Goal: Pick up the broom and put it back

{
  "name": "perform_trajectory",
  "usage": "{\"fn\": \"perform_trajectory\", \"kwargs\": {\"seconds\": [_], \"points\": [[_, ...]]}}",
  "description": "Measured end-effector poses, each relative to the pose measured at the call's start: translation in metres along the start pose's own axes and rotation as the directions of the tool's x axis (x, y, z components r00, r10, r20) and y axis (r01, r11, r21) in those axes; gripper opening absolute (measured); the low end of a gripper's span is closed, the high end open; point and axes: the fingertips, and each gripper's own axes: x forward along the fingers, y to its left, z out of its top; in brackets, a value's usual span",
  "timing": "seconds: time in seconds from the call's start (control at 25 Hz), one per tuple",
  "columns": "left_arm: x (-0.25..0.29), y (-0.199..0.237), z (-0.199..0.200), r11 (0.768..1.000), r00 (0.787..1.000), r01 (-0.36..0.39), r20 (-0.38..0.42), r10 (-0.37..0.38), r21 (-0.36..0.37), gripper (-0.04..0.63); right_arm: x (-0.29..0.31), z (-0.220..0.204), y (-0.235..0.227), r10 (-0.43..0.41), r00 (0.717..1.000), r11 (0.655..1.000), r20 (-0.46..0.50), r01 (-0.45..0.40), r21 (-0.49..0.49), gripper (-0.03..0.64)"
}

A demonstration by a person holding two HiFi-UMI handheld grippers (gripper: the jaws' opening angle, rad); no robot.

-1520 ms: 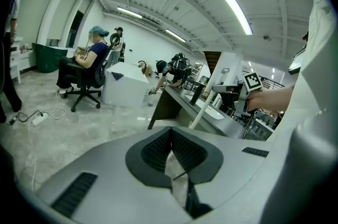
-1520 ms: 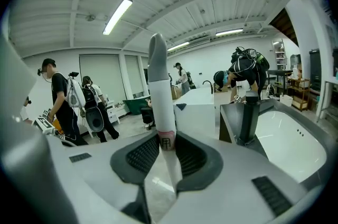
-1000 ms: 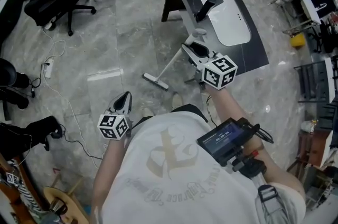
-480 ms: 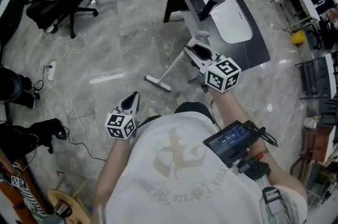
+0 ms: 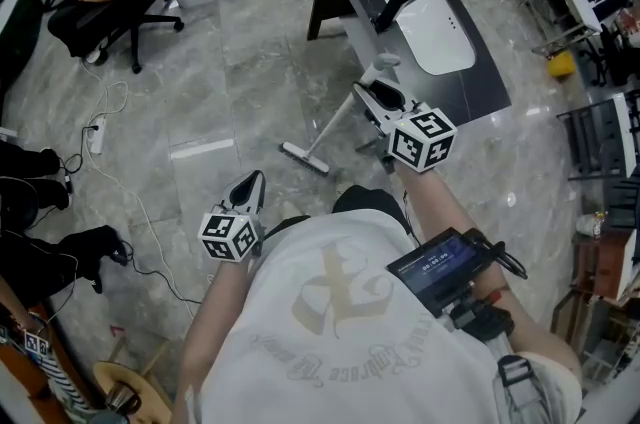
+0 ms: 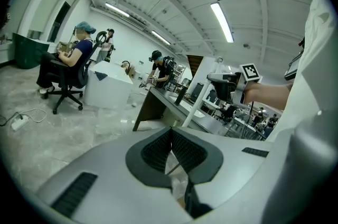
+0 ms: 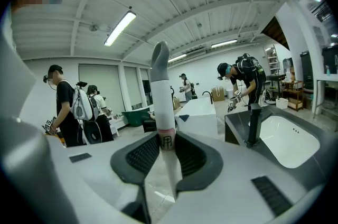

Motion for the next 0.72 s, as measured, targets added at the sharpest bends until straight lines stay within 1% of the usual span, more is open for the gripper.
{"fn": "perform_trajectory", "kwargs": {"seconds": [0.12,0.32,0.56,0.72], "points": [[-0.006,0.0,-0.005,1.0,1.0,0.001,-0.002,-0.001,-0.01,0.012,-0.005,-0.002,-0.004,-0.04,0.999,0.999,0.006,0.04,0.024,0.107],[-0.008,0.001,-0.01,1.0,1.0,0.001,-0.002,-0.001,-0.016,0.012,-0.01,-0.01,-0.018,-0.116,0.993,0.989,0.003,0.116,0.094,0.107],[-0.005,0.0,-0.008,1.0,1.0,0.011,-0.01,-0.011,-0.015,0.012,-0.016,-0.018,-0.038,-0.191,0.982,0.966,0.002,0.188,0.177,0.11],[-0.003,-0.001,-0.012,1.0,0.999,0.016,-0.03,-0.017,-0.02,0.012,-0.021,-0.027,-0.052,-0.234,0.972,0.943,-0.005,0.228,0.243,0.114]]}}
